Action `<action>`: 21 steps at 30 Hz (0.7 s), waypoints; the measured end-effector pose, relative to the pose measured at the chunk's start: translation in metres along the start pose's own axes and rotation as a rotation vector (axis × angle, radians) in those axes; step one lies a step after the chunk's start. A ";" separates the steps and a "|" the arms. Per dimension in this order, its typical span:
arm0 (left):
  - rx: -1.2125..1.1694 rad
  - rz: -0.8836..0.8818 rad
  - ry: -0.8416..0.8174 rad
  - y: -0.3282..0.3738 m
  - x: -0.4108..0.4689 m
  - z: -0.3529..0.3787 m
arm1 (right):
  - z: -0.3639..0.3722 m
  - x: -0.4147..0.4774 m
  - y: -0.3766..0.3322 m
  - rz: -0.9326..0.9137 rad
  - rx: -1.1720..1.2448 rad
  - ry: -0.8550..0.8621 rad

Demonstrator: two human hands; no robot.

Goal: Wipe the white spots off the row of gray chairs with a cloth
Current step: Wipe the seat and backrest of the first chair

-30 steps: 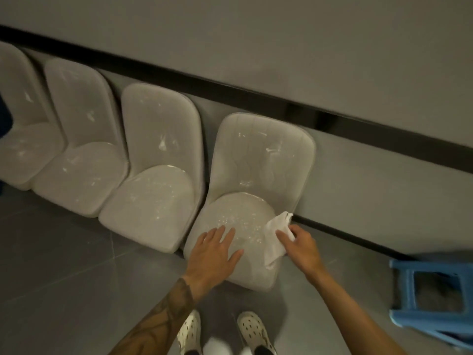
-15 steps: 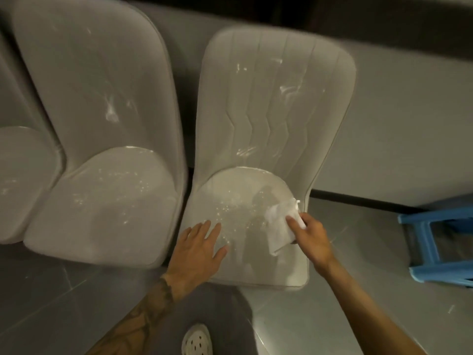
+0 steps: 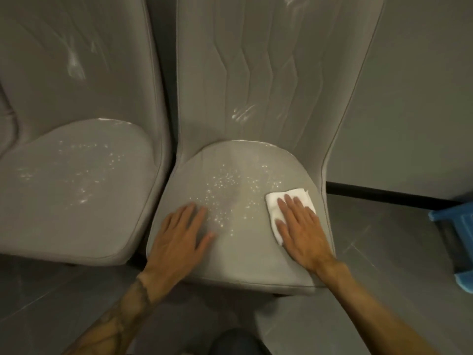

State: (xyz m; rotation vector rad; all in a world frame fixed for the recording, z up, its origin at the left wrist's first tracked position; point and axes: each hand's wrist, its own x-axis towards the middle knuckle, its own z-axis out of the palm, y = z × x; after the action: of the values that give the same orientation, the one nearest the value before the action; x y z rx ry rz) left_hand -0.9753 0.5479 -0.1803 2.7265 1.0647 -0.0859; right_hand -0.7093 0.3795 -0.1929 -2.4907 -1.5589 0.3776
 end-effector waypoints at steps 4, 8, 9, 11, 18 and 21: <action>0.037 -0.040 0.092 -0.005 -0.004 0.013 | 0.013 0.021 0.014 -0.022 -0.063 0.019; 0.007 -0.108 0.164 -0.005 -0.016 0.029 | 0.007 0.063 0.016 0.075 -0.063 0.037; -0.012 -0.119 0.173 -0.004 -0.018 0.035 | 0.009 0.066 0.010 0.096 -0.057 0.044; -0.054 -0.138 0.195 -0.003 -0.021 0.044 | 0.018 0.059 -0.002 0.063 -0.062 0.046; -0.095 -0.161 0.263 -0.004 -0.017 0.052 | 0.000 0.056 0.039 -0.098 -0.064 0.066; -0.061 -0.155 0.266 -0.002 -0.018 0.052 | -0.009 0.086 0.041 -0.022 -0.071 0.095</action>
State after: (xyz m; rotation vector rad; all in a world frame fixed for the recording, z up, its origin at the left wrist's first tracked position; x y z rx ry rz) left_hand -0.9882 0.5260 -0.2292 2.6487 1.3238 0.2879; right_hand -0.6352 0.4391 -0.2058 -2.5013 -1.5877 0.2010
